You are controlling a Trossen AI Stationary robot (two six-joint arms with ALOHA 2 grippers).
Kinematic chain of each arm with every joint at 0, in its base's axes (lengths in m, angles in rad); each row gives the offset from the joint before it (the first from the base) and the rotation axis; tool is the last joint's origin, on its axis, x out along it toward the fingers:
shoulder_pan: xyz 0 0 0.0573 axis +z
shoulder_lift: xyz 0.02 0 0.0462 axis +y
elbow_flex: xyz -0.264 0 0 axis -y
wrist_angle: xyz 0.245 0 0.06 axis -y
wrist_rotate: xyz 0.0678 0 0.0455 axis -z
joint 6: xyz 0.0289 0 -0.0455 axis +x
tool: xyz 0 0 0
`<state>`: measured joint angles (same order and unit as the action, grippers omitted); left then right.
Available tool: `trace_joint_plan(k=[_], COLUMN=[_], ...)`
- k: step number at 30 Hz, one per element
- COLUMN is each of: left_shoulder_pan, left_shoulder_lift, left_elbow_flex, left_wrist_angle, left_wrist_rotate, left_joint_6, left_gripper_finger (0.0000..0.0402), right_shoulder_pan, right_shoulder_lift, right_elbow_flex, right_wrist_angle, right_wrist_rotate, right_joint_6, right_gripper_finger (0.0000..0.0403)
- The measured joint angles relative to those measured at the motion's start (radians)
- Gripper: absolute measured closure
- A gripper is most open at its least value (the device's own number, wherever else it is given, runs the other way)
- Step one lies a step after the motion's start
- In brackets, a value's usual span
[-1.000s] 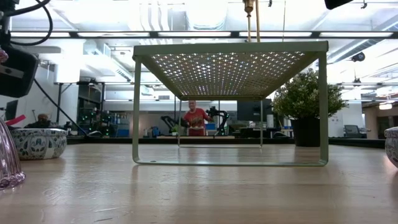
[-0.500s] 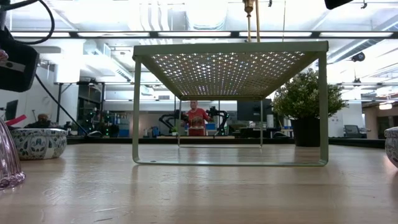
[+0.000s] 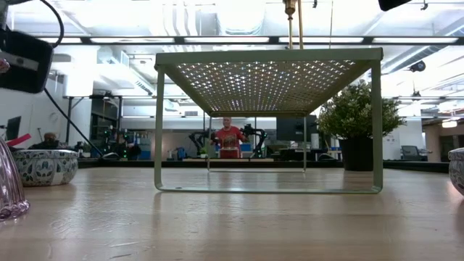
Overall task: Pick & Place candle stick holders
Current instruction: Put the gold candle holder on the shelf aligned with the other gold candle holder
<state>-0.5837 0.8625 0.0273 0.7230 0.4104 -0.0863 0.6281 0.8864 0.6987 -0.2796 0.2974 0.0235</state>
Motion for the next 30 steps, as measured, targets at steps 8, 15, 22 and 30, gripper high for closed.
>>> trace_joint_plan(k=[8, 15, 22, 30], left_shoulder_pan=[0.000, 0.000, 0.000, 0.001], left_shoulder_lift=[0.000, -0.002, -0.001, -0.001], left_elbow_flex=[0.000, 0.000, 0.004, 0.084], left_wrist_angle=[0.047, 0.139, 0.211, 0.213], left_wrist_rotate=[-0.158, -0.273, -0.452, -0.529], left_joint_6=[-0.016, -0.125, -0.060, -0.043], left_gripper_finger=[0.0382, 0.0376, 0.0381, 0.0376], right_shoulder_pan=[0.000, 0.000, 0.000, 0.000], right_shoulder_lift=[0.000, 0.000, 0.000, 0.000], right_elbow_flex=[0.000, 0.000, 0.000, 0.000], right_wrist_angle=[0.000, 0.000, 0.000, 0.000], right_wrist_rotate=[0.000, 0.000, 0.000, 0.000], right_joint_6=[0.000, 0.002, 0.001, 0.000], right_gripper_finger=[0.0209, 0.0209, 0.0209, 0.0209])
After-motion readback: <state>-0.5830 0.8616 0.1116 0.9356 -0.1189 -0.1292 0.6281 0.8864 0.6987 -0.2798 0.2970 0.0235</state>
